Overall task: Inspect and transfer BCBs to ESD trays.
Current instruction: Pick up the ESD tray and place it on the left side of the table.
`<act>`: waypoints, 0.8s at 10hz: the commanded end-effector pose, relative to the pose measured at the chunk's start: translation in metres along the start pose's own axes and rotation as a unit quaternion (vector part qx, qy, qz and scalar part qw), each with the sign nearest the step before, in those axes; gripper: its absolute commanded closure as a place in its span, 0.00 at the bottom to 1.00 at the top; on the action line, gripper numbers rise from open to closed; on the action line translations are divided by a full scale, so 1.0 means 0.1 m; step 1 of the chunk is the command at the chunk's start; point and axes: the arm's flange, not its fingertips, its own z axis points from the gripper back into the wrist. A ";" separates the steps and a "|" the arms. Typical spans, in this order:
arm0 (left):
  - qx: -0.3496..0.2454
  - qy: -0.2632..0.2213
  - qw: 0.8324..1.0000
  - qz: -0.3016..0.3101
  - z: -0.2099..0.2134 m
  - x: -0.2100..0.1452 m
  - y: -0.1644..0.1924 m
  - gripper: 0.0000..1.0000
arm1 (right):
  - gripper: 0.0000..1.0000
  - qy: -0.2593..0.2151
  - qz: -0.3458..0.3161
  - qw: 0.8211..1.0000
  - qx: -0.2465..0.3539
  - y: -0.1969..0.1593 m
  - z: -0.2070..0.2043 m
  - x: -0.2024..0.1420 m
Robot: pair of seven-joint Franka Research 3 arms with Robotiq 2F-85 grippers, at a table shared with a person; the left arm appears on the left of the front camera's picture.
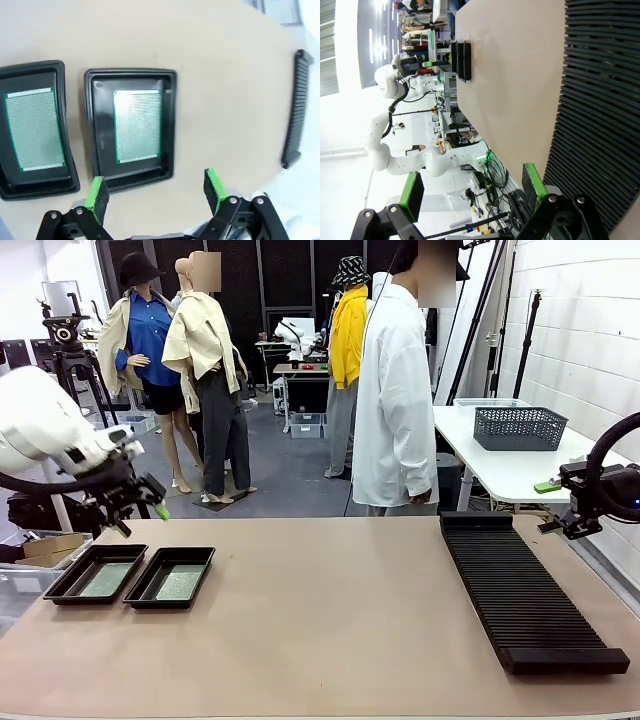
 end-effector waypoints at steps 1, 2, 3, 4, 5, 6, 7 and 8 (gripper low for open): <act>-0.062 0.016 0.998 0.007 0.26 0.02 0.21 0.00 | 0.00 -0.005 -0.006 1.000 -0.002 0.03 -0.02 0.00; -0.093 0.019 0.995 0.014 0.43 0.03 0.32 0.00 | 0.00 -0.005 -0.006 1.000 -0.002 0.03 -0.02 0.00; -0.131 0.022 0.991 0.028 0.61 0.05 0.47 0.00 | 0.00 -0.005 -0.006 1.000 -0.002 0.03 -0.02 0.00; -0.174 0.026 0.983 0.048 0.80 0.08 0.67 0.00 | 0.00 -0.005 -0.006 1.000 -0.002 0.03 -0.02 0.00; -0.211 0.028 0.976 0.054 0.94 0.08 0.84 0.00 | 0.00 -0.005 -0.006 1.000 -0.002 0.03 -0.02 0.00; -0.242 0.027 0.968 0.054 1.07 0.04 1.00 0.00 | 0.00 -0.005 -0.006 1.000 -0.002 0.03 -0.02 0.00; -0.275 0.025 0.960 0.052 1.17 0.01 1.12 0.00 | 0.00 -0.005 -0.006 1.000 -0.002 0.03 -0.02 0.00; -0.305 0.028 0.950 0.052 1.23 0.00 1.26 0.00 | 0.00 -0.005 -0.006 1.000 -0.002 0.03 -0.02 0.00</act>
